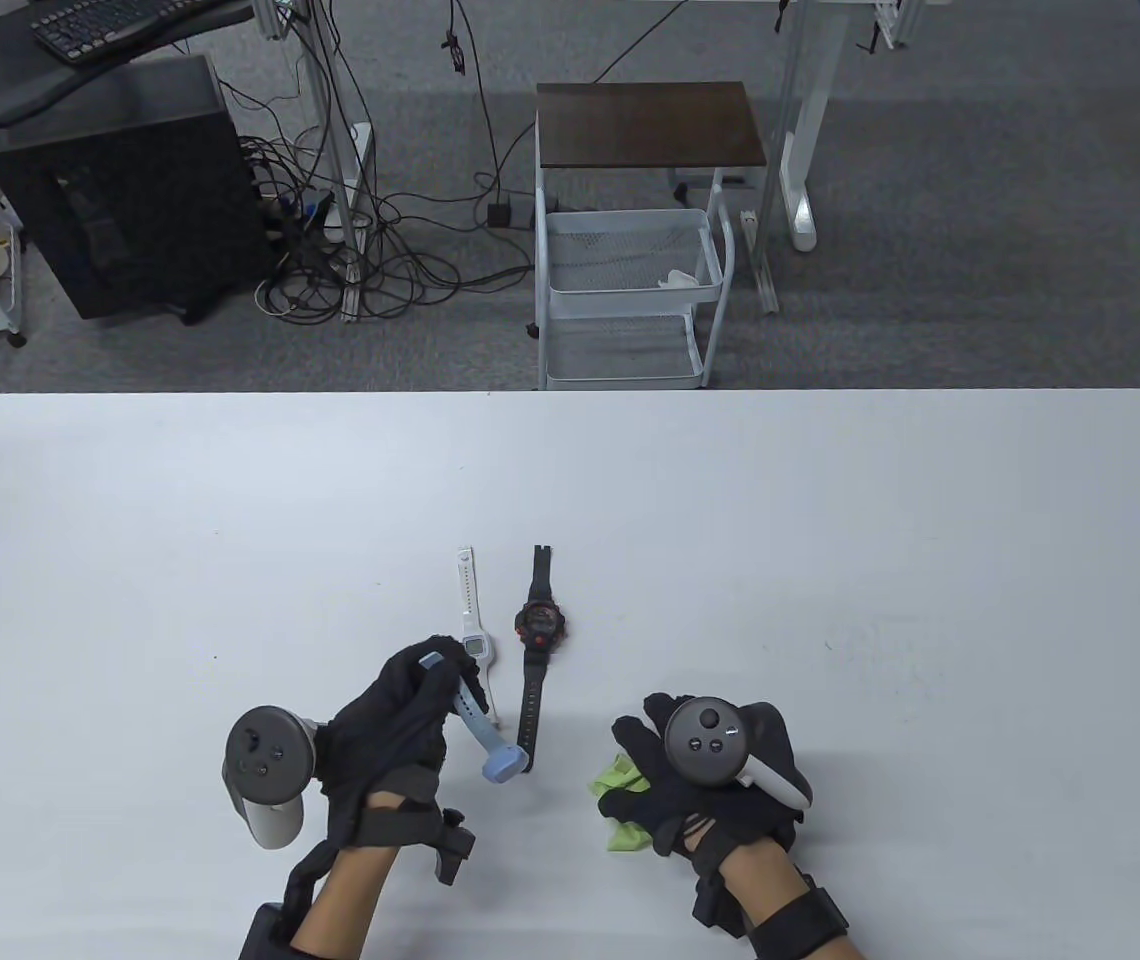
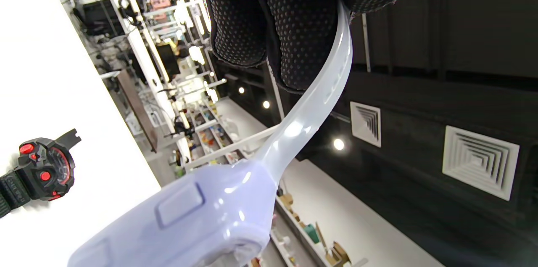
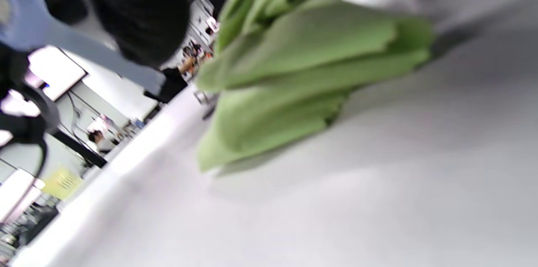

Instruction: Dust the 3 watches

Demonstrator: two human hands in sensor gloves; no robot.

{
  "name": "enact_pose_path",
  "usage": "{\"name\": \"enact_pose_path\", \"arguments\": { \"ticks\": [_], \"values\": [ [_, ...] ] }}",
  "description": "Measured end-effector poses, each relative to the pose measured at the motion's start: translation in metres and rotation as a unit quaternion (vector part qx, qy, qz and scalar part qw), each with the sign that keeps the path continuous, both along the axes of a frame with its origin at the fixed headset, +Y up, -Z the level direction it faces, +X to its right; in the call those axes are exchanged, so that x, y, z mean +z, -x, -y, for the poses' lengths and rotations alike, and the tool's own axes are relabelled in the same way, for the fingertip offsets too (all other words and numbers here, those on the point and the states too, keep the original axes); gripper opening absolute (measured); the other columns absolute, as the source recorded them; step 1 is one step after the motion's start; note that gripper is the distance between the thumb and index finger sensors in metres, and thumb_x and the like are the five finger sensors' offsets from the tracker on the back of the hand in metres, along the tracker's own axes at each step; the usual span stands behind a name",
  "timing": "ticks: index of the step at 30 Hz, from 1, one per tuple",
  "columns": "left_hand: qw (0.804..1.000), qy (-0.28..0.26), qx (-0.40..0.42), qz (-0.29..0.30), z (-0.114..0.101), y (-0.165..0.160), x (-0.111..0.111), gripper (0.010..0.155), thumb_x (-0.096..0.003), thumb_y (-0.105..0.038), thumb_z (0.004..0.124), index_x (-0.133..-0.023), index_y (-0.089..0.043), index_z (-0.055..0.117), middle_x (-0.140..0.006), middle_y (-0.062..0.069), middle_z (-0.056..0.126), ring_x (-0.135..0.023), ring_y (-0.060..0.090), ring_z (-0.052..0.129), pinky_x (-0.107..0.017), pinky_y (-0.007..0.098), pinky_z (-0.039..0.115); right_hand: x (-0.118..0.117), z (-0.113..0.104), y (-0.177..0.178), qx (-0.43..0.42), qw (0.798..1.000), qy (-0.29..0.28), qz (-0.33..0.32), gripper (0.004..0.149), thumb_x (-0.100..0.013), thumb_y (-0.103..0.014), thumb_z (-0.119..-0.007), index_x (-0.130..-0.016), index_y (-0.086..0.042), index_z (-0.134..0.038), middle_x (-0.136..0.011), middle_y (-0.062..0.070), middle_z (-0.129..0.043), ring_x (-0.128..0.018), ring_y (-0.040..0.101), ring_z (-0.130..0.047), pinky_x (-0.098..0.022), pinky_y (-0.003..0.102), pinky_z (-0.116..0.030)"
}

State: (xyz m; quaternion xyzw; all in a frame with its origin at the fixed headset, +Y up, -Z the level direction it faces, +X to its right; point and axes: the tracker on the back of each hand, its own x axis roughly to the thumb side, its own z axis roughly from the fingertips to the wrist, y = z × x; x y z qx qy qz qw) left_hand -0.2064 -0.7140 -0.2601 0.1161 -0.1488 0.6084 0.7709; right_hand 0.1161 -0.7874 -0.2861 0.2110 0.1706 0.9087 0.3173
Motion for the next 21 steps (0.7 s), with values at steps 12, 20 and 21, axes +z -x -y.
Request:
{"name": "enact_pose_path", "arguments": {
  "ticks": [12, 20, 21],
  "values": [
    [0.996, 0.043, -0.075, 0.017, -0.022, -0.031, -0.035, 0.045, -0.0603, -0.05, 0.067, -0.094, -0.02, 0.071, -0.07, -0.014, 0.095, -0.086, 0.015, 0.092, -0.075, 0.055, 0.061, -0.015, -0.023, -0.057, -0.303, 0.94, -0.082, 0.135, 0.096, -0.042, -0.071, -0.071, -0.106, -0.007, -0.04, -0.108, 0.034, -0.024, -0.091, 0.067, -0.026, -0.046, 0.083, -0.009],
    [0.987, 0.1, -0.107, 0.068, -0.029, -0.094, -0.094, 0.045, -0.0601, -0.049, 0.067, -0.093, -0.019, 0.072, -0.068, -0.013, 0.096, -0.084, 0.015, 0.094, -0.074, 0.054, 0.062, -0.019, -0.022, -0.074, -0.373, 0.909, -0.077, 0.172, 0.093, -0.044, -0.071, -0.067, -0.106, -0.006, -0.04, -0.107, 0.035, -0.025, -0.09, 0.068, -0.029, -0.045, 0.083, -0.01],
    [0.985, 0.106, -0.113, 0.073, -0.028, -0.101, -0.1, 0.045, -0.0599, -0.049, 0.067, -0.093, -0.019, 0.072, -0.067, -0.013, 0.097, -0.084, 0.015, 0.094, -0.074, 0.054, 0.062, -0.019, -0.023, -0.075, -0.38, 0.905, -0.078, 0.174, 0.093, -0.044, -0.071, -0.066, -0.106, -0.006, -0.04, -0.107, 0.035, -0.025, -0.09, 0.068, -0.029, -0.045, 0.083, -0.01]
  ]
}}
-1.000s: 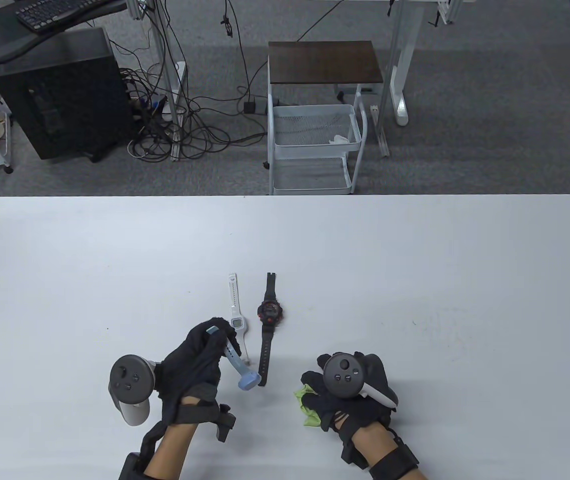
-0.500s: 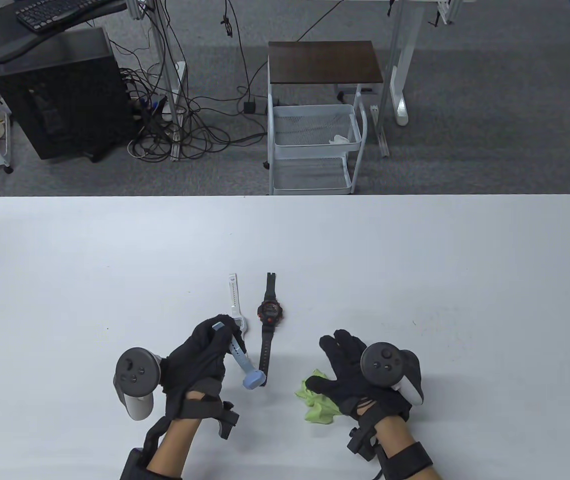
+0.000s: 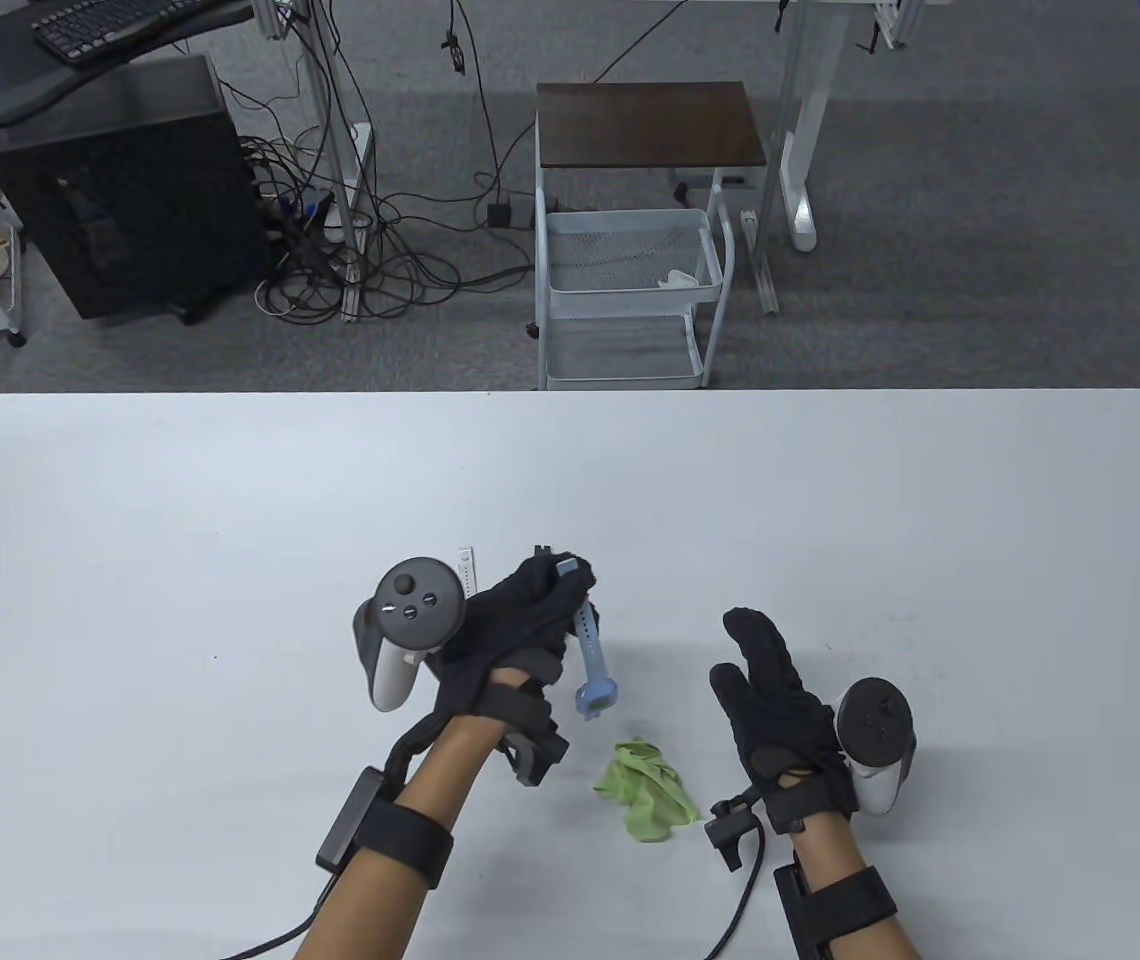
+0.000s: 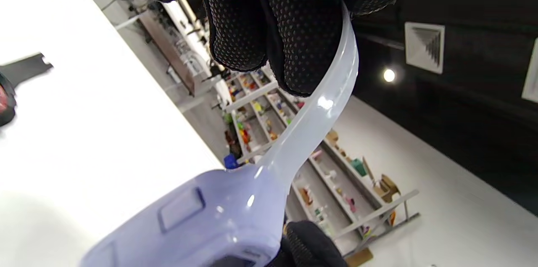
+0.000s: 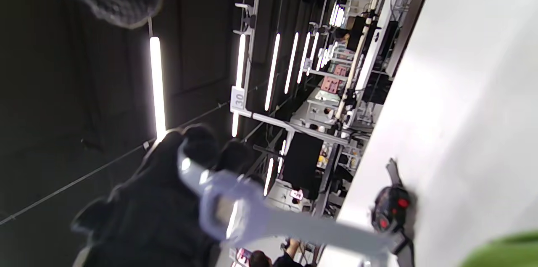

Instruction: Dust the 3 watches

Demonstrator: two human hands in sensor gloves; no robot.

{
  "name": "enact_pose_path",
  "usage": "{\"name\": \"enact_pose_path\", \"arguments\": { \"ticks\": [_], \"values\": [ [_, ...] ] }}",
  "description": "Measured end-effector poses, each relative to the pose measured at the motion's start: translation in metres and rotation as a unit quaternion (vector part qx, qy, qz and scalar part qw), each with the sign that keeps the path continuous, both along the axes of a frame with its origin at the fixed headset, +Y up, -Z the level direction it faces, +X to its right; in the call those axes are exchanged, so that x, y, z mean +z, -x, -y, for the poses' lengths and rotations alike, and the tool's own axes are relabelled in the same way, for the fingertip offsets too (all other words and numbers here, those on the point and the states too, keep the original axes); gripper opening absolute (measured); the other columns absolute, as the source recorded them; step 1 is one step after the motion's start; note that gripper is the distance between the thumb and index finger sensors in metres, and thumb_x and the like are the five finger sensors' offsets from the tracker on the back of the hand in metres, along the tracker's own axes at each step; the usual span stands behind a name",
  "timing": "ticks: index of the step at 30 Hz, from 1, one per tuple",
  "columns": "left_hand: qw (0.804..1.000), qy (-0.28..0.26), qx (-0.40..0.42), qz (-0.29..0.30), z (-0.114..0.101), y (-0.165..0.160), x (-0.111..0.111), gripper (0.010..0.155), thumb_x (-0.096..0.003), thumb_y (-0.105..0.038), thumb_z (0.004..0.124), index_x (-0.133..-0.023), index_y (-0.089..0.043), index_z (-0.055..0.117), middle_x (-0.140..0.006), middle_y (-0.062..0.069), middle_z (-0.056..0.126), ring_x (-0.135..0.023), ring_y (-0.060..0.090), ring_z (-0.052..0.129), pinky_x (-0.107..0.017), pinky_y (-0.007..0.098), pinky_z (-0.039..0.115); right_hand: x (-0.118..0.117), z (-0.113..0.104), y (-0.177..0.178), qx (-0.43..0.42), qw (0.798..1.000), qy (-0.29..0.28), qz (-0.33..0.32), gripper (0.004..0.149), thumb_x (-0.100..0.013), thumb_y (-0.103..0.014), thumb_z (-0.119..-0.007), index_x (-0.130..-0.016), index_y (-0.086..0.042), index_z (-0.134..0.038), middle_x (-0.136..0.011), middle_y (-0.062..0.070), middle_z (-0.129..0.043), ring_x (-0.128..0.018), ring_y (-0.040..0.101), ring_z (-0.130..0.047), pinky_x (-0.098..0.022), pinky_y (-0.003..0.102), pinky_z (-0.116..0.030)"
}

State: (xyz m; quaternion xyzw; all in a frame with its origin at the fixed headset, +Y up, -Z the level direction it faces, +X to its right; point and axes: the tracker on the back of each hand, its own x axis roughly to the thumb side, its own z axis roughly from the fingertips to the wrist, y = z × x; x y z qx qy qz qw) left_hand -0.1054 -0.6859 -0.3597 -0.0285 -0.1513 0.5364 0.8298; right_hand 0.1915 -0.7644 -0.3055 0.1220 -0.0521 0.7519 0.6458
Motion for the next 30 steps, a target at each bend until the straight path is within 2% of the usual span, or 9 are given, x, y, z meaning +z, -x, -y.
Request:
{"name": "enact_pose_path", "arguments": {
  "ticks": [5, 8, 11, 12, 17, 23, 26, 30],
  "values": [
    [0.998, 0.055, -0.014, 0.039, 0.015, -0.038, -0.027, 0.045, -0.06, -0.048, 0.068, -0.093, -0.017, 0.072, -0.066, -0.013, 0.098, -0.081, 0.015, 0.096, -0.073, 0.054, 0.063, 0.001, -0.007, -0.013, -0.053, 0.997, -0.025, 0.04, 0.091, -0.045, -0.07, -0.065, -0.106, -0.006, -0.041, -0.107, 0.035, -0.027, -0.09, 0.068, -0.032, -0.045, 0.083, -0.01],
    [0.99, 0.124, -0.03, 0.057, 0.029, -0.053, -0.051, 0.045, -0.0597, -0.048, 0.068, -0.092, -0.016, 0.073, -0.064, -0.013, 0.098, -0.08, 0.015, 0.097, -0.073, 0.054, 0.064, 0.001, -0.006, -0.018, -0.074, 0.996, -0.021, 0.055, 0.09, -0.046, -0.069, -0.064, -0.106, -0.006, -0.041, -0.107, 0.035, -0.028, -0.09, 0.068, -0.032, -0.045, 0.083, -0.011],
    [0.98, 0.195, -0.016, 0.046, 0.046, -0.058, -0.074, 0.046, -0.0599, -0.047, 0.068, -0.092, -0.015, 0.073, -0.064, -0.012, 0.099, -0.079, 0.016, 0.097, -0.072, 0.054, 0.064, 0.001, -0.004, -0.021, -0.079, 0.995, -0.013, 0.06, 0.09, -0.046, -0.069, -0.064, -0.106, -0.005, -0.041, -0.107, 0.035, -0.028, -0.089, 0.068, -0.032, -0.045, 0.083, -0.011],
    [0.978, 0.204, -0.014, 0.04, 0.051, -0.058, -0.079, 0.046, -0.06, -0.047, 0.068, -0.092, -0.015, 0.072, -0.064, -0.012, 0.098, -0.079, 0.016, 0.097, -0.072, 0.054, 0.064, 0.001, -0.003, -0.021, -0.078, 0.995, -0.011, 0.061, 0.09, -0.046, -0.069, -0.064, -0.106, -0.006, -0.041, -0.107, 0.035, -0.028, -0.089, 0.068, -0.032, -0.045, 0.083, -0.011],
    [0.975, 0.218, -0.043, 0.003, 0.07, -0.053, -0.104, 0.046, -0.06, -0.047, 0.068, -0.093, -0.016, 0.072, -0.067, -0.012, 0.098, -0.082, 0.018, 0.095, -0.072, 0.055, 0.063, -0.001, -0.004, -0.02, -0.077, 0.995, -0.008, 0.056, 0.09, -0.046, -0.069, -0.064, -0.106, -0.005, -0.041, -0.107, 0.035, -0.028, -0.089, 0.068, -0.032, -0.045, 0.083, -0.011],
    [0.97, 0.23, -0.083, -0.004, 0.083, -0.043, -0.124, 0.045, -0.0598, -0.048, 0.068, -0.097, -0.023, 0.07, -0.08, -0.009, 0.095, -0.09, 0.023, 0.089, -0.073, 0.058, 0.059, -0.004, 0.001, -0.018, -0.064, 0.996, -0.001, 0.054, 0.09, -0.046, -0.069, -0.064, -0.106, -0.005, -0.042, -0.107, 0.036, -0.028, -0.089, 0.068, -0.033, -0.045, 0.083, -0.011],
    [0.967, 0.227, -0.112, -0.006, 0.085, -0.042, -0.129, 0.045, -0.0595, -0.05, 0.069, -0.099, -0.029, 0.07, -0.092, -0.005, 0.087, -0.101, 0.029, 0.075, -0.075, 0.059, 0.053, -0.004, 0.003, -0.018, -0.057, 0.997, 0.003, 0.053, 0.09, -0.046, -0.069, -0.063, -0.106, -0.005, -0.043, -0.107, 0.036, -0.028, -0.089, 0.068, -0.033, -0.045, 0.083, -0.011],
    [0.956, 0.229, -0.183, 0.01, 0.087, -0.047, -0.134, 0.046, -0.0595, -0.05, 0.068, -0.103, -0.035, 0.069, -0.115, 0.005, 0.058, -0.113, 0.038, 0.04, -0.078, 0.063, 0.035, -0.004, 0.004, -0.016, -0.05, 0.998, 0.004, 0.049, 0.089, -0.046, -0.069, -0.063, -0.105, -0.005, -0.044, -0.106, 0.036, -0.029, -0.089, 0.068, -0.033, -0.045, 0.083, -0.012]
  ]
}}
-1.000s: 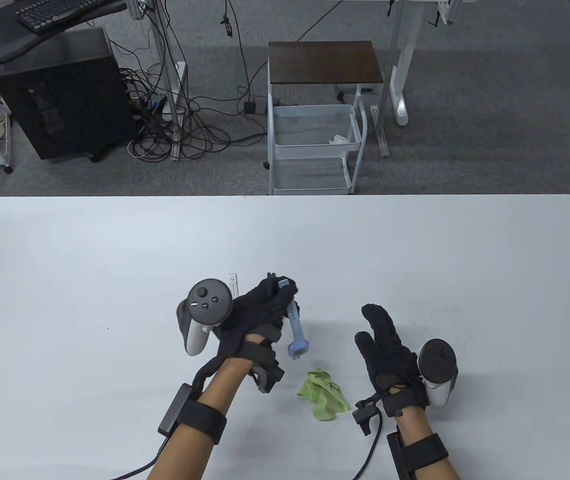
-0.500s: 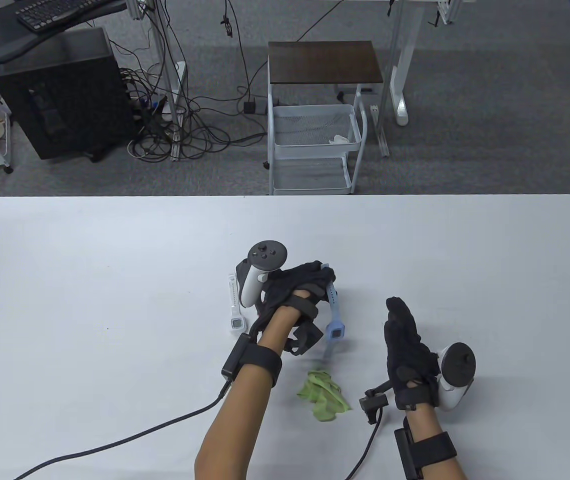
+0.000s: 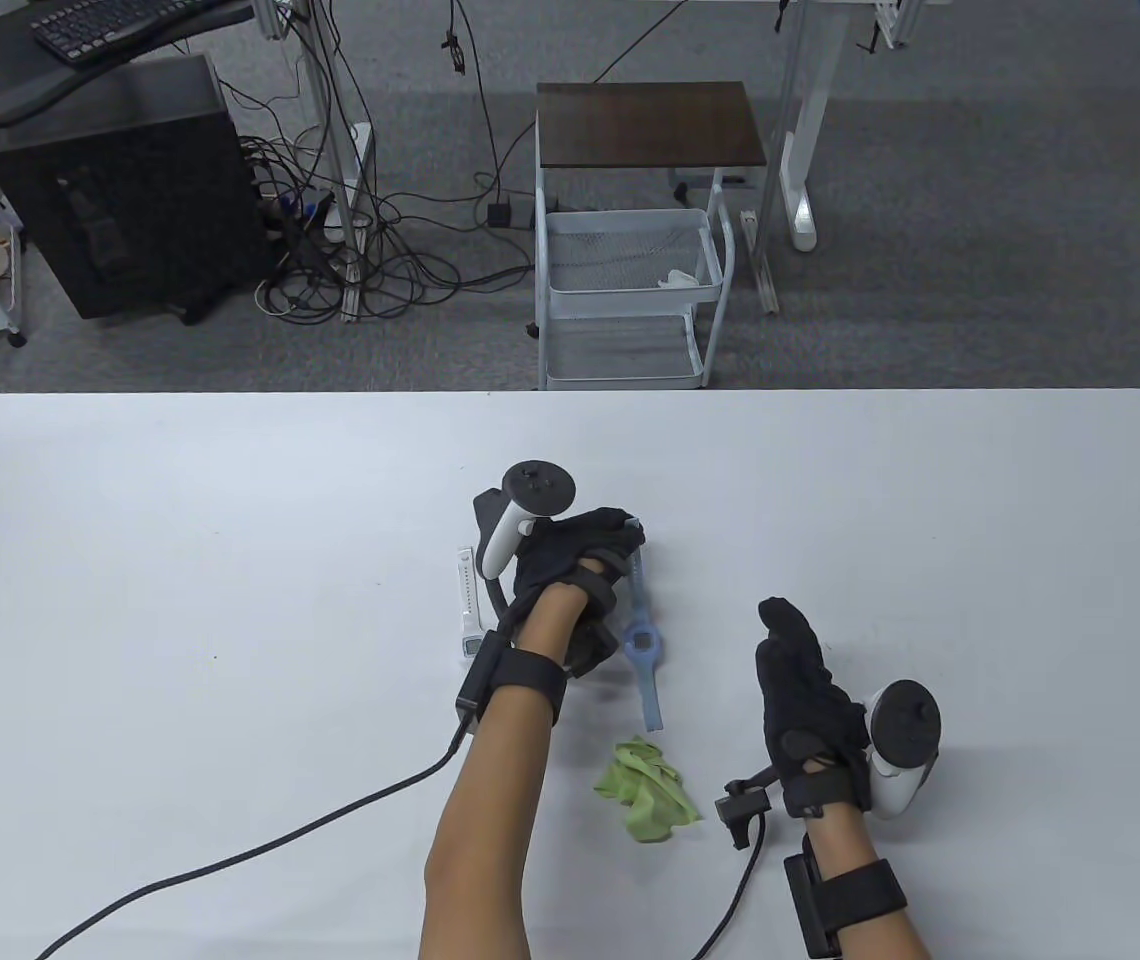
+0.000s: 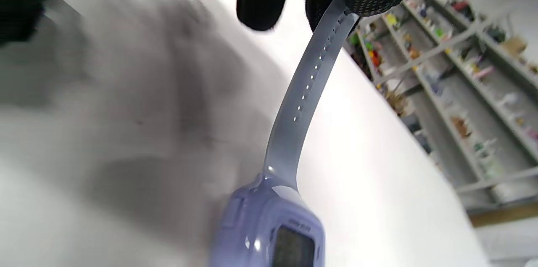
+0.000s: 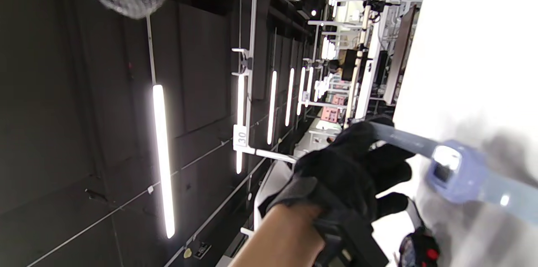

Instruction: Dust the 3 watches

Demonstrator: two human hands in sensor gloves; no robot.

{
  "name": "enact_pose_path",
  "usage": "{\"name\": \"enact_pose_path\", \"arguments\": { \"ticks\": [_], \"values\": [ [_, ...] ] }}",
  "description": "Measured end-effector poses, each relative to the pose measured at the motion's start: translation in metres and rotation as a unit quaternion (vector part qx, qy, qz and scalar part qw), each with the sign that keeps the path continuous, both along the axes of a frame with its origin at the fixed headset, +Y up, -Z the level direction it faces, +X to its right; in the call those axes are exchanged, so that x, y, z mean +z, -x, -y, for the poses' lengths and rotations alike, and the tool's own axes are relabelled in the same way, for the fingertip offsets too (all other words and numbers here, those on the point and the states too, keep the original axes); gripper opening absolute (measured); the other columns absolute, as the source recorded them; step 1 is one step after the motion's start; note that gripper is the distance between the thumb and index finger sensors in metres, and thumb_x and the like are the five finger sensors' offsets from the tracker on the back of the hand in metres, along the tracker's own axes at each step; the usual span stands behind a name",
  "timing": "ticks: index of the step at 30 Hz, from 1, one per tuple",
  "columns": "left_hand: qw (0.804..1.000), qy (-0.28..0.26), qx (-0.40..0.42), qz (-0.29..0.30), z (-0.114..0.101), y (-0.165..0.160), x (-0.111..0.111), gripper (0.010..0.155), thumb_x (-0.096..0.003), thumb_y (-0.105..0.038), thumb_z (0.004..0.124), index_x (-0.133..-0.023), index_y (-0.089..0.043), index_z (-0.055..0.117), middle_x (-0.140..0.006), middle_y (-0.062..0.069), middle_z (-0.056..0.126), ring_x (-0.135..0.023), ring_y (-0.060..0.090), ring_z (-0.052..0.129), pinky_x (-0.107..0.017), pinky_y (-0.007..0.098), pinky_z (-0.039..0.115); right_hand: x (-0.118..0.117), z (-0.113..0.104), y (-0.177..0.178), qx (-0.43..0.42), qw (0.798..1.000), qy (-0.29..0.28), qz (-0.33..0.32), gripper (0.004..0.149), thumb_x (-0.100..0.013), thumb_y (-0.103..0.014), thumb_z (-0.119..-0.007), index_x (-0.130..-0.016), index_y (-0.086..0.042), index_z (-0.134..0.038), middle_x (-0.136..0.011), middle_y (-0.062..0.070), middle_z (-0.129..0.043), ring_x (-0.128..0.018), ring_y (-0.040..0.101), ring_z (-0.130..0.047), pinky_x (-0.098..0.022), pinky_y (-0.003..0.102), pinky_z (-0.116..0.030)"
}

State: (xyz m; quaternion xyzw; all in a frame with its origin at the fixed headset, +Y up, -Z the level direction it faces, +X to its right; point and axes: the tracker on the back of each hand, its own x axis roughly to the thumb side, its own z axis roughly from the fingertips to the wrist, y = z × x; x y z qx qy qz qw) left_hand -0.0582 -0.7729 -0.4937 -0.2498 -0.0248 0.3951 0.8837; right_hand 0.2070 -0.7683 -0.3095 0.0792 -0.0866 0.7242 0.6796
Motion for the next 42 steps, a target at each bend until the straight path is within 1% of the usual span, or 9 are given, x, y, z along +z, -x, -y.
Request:
{"name": "enact_pose_path", "arguments": {
  "ticks": [3, 9, 15, 18, 27, 32, 33, 37, 42],
  "values": [
    [0.999, -0.01, -0.046, 0.005, 0.002, -0.003, -0.001, 0.046, -0.0591, -0.051, 0.068, -0.103, -0.037, 0.069, -0.12, 0.004, 0.047, -0.115, 0.039, 0.027, -0.078, 0.064, 0.028, 0.001, 0.001, 0.002, 0.009, 1.0, 0.001, -0.004, 0.089, -0.046, -0.069, -0.062, -0.105, -0.004, -0.044, -0.106, 0.036, -0.029, -0.089, 0.068, -0.033, -0.045, 0.083, -0.012],
    [0.995, 0.021, -0.091, 0.032, 0.011, -0.007, -0.003, 0.045, -0.0593, -0.05, 0.068, -0.103, -0.037, 0.068, -0.124, 0.002, 0.031, -0.115, 0.04, 0.012, -0.076, 0.066, 0.017, 0.001, 0.001, 0.006, 0.02, 1.0, 0.001, -0.011, 0.089, -0.047, -0.069, -0.062, -0.105, -0.004, -0.045, -0.106, 0.036, -0.03, -0.088, 0.068, -0.034, -0.045, 0.083, -0.012],
    [0.991, -0.002, -0.125, 0.039, 0.015, -0.011, 0.0, 0.045, -0.0592, -0.051, 0.068, -0.102, -0.036, 0.068, -0.124, 0.0, 0.028, -0.115, 0.039, 0.013, -0.076, 0.067, 0.018, 0.003, 0.003, 0.011, 0.02, 1.0, 0.001, -0.023, 0.088, -0.047, -0.069, -0.06, -0.105, -0.004, -0.046, -0.106, 0.037, -0.031, -0.088, 0.069, -0.035, -0.045, 0.083, -0.013],
    [0.989, 0.001, -0.138, 0.042, 0.016, -0.013, 0.0, 0.046, -0.0594, -0.051, 0.067, -0.103, -0.037, 0.065, -0.124, -0.001, 0.025, -0.115, 0.039, 0.012, -0.076, 0.067, 0.017, 0.003, 0.004, 0.013, 0.024, 0.999, 0.001, -0.026, 0.088, -0.047, -0.069, -0.06, -0.105, -0.004, -0.046, -0.106, 0.037, -0.031, -0.088, 0.069, -0.035, -0.044, 0.083, -0.013],
    [0.992, -0.003, -0.125, 0.035, 0.017, -0.012, 0.001, 0.047, -0.0595, -0.053, 0.066, -0.104, -0.038, 0.064, -0.125, -0.002, 0.022, -0.115, 0.039, 0.011, -0.076, 0.067, 0.016, 0.003, 0.005, 0.015, 0.025, 0.999, 0.005, -0.032, 0.088, -0.046, -0.068, -0.06, -0.104, -0.003, -0.047, -0.106, 0.037, -0.031, -0.087, 0.069, -0.035, -0.044, 0.083, -0.013],
    [0.99, -0.002, -0.138, 0.038, 0.016, -0.01, 0.001, 0.061, -0.0589, -0.058, 0.065, -0.114, -0.04, 0.046, -0.125, -0.001, 0.017, -0.114, 0.039, 0.005, -0.075, 0.067, 0.013, 0.002, 0.005, 0.015, 0.027, 0.999, 0.004, -0.034, 0.088, -0.046, -0.068, -0.06, -0.104, -0.003, -0.047, -0.106, 0.037, -0.032, -0.087, 0.069, -0.035, -0.045, 0.083, -0.013],
    [0.989, -0.002, -0.142, 0.038, 0.015, -0.008, 0.001, 0.064, -0.0588, -0.059, 0.065, -0.115, -0.04, 0.04, -0.125, 0.0, 0.014, -0.114, 0.039, 0.005, -0.075, 0.067, 0.013, 0.002, 0.005, 0.016, 0.028, 0.999, 0.005, -0.034, 0.088, -0.046, -0.068, -0.06, -0.104, -0.003, -0.047, -0.106, 0.037, -0.031, -0.087, 0.069, -0.035, -0.044, 0.083, -0.013],
    [0.989, -0.033, -0.145, 0.019, 0.005, 0.001, 0.004, 0.067, -0.0584, -0.06, 0.064, -0.116, -0.037, 0.039, -0.125, 0.001, 0.019, -0.115, 0.04, 0.009, -0.077, 0.066, 0.017, 0.002, 0.004, 0.015, 0.032, 0.999, 0.003, -0.031, 0.088, -0.046, -0.069, -0.06, -0.104, -0.003, -0.047, -0.106, 0.037, -0.031, -0.088, 0.069, -0.034, -0.044, 0.083, -0.011],
    [0.989, -0.097, -0.115, 0.004, -0.024, 0.025, 0.018, 0.068, -0.0586, -0.061, 0.063, -0.116, -0.036, 0.037, -0.125, 0.002, 0.021, -0.115, 0.04, 0.01, -0.077, 0.066, 0.018, 0.004, 0.002, 0.015, 0.034, 0.999, -0.005, -0.028, 0.088, -0.047, -0.069, -0.06, -0.104, -0.003, -0.047, -0.106, 0.037, -0.031, -0.088, 0.069, -0.033, -0.043, 0.083, -0.01]
  ]
}}
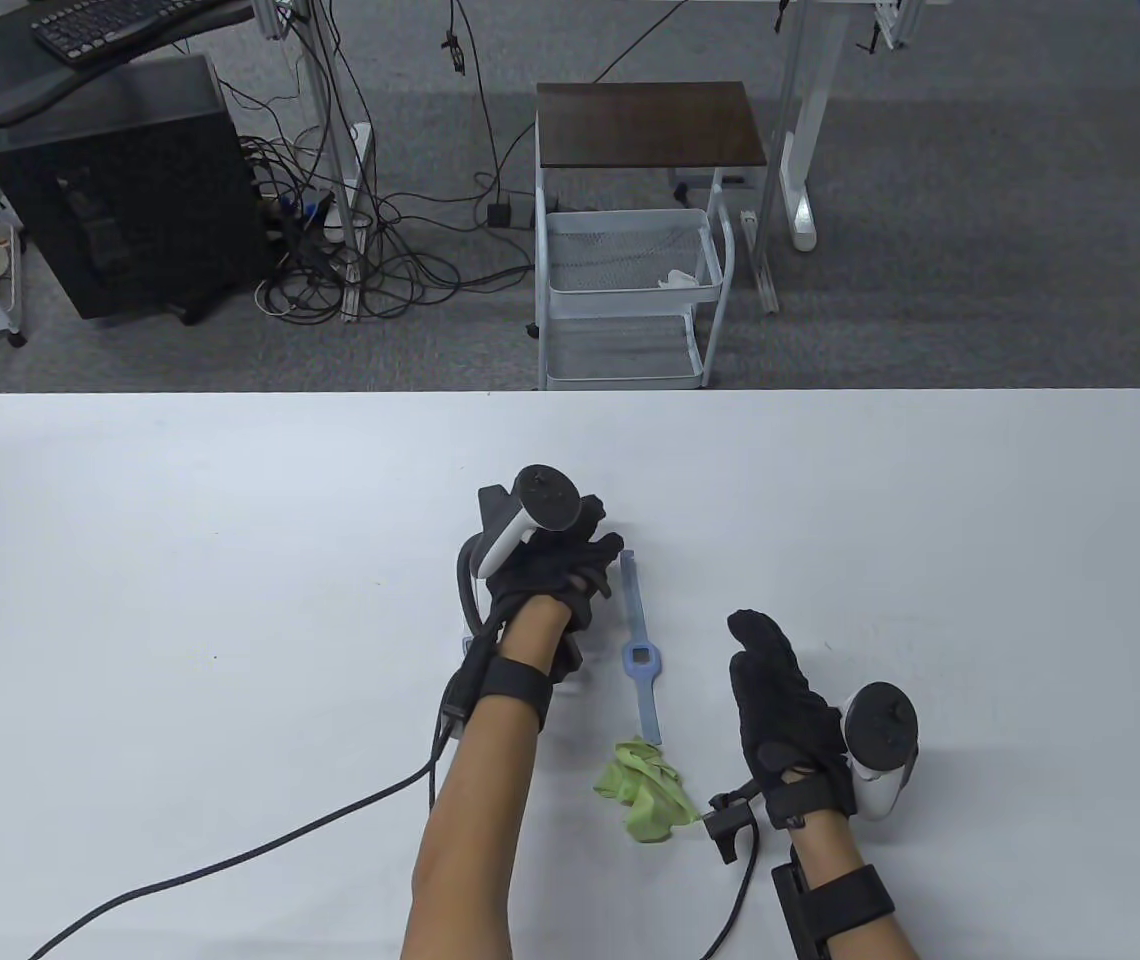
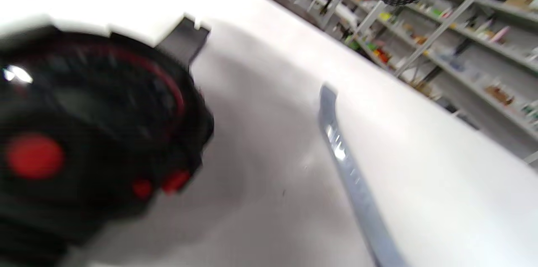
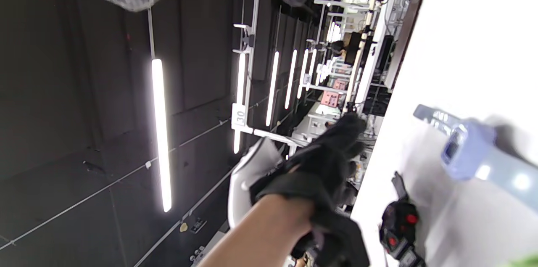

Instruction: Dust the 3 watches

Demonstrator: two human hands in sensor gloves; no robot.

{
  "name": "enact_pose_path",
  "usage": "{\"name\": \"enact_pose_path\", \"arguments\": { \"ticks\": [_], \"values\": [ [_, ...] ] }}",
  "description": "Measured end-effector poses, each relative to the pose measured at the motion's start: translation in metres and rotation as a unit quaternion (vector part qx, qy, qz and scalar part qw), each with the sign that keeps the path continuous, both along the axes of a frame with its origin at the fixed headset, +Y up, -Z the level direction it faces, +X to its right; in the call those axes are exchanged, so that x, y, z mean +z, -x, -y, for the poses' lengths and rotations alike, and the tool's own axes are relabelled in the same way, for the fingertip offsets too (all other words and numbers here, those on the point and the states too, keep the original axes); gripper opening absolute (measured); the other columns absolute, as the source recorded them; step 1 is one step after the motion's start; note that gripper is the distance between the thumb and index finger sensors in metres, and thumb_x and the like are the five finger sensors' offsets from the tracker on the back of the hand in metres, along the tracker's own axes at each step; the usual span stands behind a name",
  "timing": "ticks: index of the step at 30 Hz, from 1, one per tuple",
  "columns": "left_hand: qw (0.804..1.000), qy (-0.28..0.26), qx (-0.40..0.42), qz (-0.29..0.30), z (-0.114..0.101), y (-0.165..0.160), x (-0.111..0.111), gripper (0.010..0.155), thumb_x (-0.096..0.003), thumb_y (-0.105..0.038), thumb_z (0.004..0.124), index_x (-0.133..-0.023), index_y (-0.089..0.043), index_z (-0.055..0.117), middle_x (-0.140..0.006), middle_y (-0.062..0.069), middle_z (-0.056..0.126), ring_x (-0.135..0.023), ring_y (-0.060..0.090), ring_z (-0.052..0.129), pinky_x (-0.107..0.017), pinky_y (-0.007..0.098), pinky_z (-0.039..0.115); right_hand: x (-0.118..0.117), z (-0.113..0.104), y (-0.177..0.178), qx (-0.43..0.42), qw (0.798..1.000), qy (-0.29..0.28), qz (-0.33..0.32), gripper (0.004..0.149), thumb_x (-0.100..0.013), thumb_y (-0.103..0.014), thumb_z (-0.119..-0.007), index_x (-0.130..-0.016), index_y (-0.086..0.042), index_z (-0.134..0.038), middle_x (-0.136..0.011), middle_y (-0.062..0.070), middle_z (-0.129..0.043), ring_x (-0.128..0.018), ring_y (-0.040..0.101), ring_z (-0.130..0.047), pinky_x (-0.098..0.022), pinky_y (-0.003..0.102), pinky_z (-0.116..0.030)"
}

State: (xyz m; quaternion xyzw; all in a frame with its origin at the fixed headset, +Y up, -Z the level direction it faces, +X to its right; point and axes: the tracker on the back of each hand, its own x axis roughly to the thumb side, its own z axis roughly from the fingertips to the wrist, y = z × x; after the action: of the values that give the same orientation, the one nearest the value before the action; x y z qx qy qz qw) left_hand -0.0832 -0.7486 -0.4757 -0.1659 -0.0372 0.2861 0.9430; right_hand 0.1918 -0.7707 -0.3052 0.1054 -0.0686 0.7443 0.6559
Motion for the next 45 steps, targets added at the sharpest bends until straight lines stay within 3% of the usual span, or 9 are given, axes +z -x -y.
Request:
{"name": "enact_pose_path", "arguments": {
  "ticks": [6, 12, 15, 20, 27, 39, 42, 45],
  "values": [
    [0.995, -0.076, 0.065, 0.019, -0.042, 0.037, 0.041, 0.068, -0.0591, -0.062, 0.06, -0.116, -0.035, 0.036, -0.125, 0.003, 0.021, -0.115, 0.042, 0.012, -0.077, 0.066, 0.019, 0.002, 0.0, 0.003, 0.005, 1.0, -0.005, -0.01, 0.089, -0.046, -0.069, -0.06, -0.105, -0.004, -0.046, -0.106, 0.037, -0.031, -0.088, 0.068, -0.033, -0.044, 0.083, -0.011],
    [0.983, -0.131, 0.123, 0.036, -0.07, 0.089, 0.111, 0.067, -0.0596, -0.062, 0.059, -0.116, -0.034, 0.036, -0.125, 0.004, 0.023, -0.115, 0.042, 0.015, -0.077, 0.066, 0.02, 0.002, 0.0, 0.005, -0.003, 1.0, -0.006, -0.016, 0.089, -0.046, -0.069, -0.06, -0.105, -0.004, -0.045, -0.106, 0.036, -0.031, -0.088, 0.068, -0.033, -0.044, 0.083, -0.012],
    [0.979, -0.146, 0.139, 0.029, -0.069, 0.112, 0.141, 0.067, -0.0597, -0.062, 0.058, -0.116, -0.034, 0.036, -0.125, 0.004, 0.023, -0.115, 0.042, 0.014, -0.077, 0.067, 0.02, 0.002, -0.001, 0.007, -0.007, 1.0, -0.007, -0.023, 0.089, -0.046, -0.069, -0.06, -0.105, -0.004, -0.045, -0.106, 0.036, -0.031, -0.088, 0.068, -0.033, -0.044, 0.083, -0.012],
    [0.971, -0.156, 0.181, 0.005, -0.043, 0.141, 0.178, 0.066, -0.0599, -0.062, 0.058, -0.116, -0.033, 0.037, -0.125, 0.004, 0.024, -0.115, 0.043, 0.014, -0.076, 0.067, 0.019, 0.005, -0.001, 0.014, -0.009, 0.999, -0.011, -0.036, 0.089, -0.046, -0.069, -0.06, -0.105, -0.004, -0.045, -0.106, 0.036, -0.031, -0.088, 0.068, -0.033, -0.045, 0.083, -0.012],
    [0.966, -0.162, 0.202, -0.002, -0.021, 0.155, 0.197, 0.066, -0.0601, -0.062, 0.058, -0.116, -0.032, 0.038, -0.125, 0.005, 0.025, -0.114, 0.044, 0.013, -0.075, 0.068, 0.017, 0.006, -0.001, 0.02, -0.017, 0.998, -0.008, -0.054, 0.089, -0.046, -0.069, -0.061, -0.105, -0.004, -0.044, -0.106, 0.036, -0.031, -0.088, 0.068, -0.033, -0.045, 0.083, -0.012],
    [0.958, -0.176, 0.225, -0.012, -0.021, 0.173, 0.209, 0.066, -0.06, -0.062, 0.057, -0.116, -0.031, 0.039, -0.124, 0.006, 0.026, -0.114, 0.044, 0.013, -0.075, 0.068, 0.016, 0.005, -0.002, 0.02, -0.018, 0.998, -0.008, -0.058, 0.089, -0.046, -0.068, -0.061, -0.105, -0.004, -0.044, -0.106, 0.036, -0.03, -0.089, 0.068, -0.032, -0.045, 0.083, -0.011],
    [0.957, -0.177, 0.23, -0.022, -0.018, 0.174, 0.211, 0.067, -0.0596, -0.062, 0.058, -0.113, -0.022, 0.05, -0.121, 0.014, 0.041, -0.112, 0.05, 0.02, -0.074, 0.07, 0.019, 0.006, -0.002, 0.02, -0.019, 0.998, -0.014, -0.056, 0.089, -0.046, -0.068, -0.061, -0.105, -0.004, -0.044, -0.106, 0.036, -0.031, -0.089, 0.068, -0.032, -0.045, 0.083, -0.012],
    [0.955, -0.172, 0.239, -0.018, -0.017, 0.173, 0.211, 0.068, -0.0596, -0.062, 0.058, -0.114, -0.022, 0.049, -0.121, 0.017, 0.04, -0.113, 0.05, 0.023, -0.073, 0.071, 0.02, 0.006, -0.002, 0.02, -0.019, 0.998, -0.016, -0.059, 0.089, -0.046, -0.068, -0.061, -0.105, -0.004, -0.044, -0.107, 0.036, -0.031, -0.089, 0.068, -0.032, -0.046, 0.083, -0.012]
  ]
}}
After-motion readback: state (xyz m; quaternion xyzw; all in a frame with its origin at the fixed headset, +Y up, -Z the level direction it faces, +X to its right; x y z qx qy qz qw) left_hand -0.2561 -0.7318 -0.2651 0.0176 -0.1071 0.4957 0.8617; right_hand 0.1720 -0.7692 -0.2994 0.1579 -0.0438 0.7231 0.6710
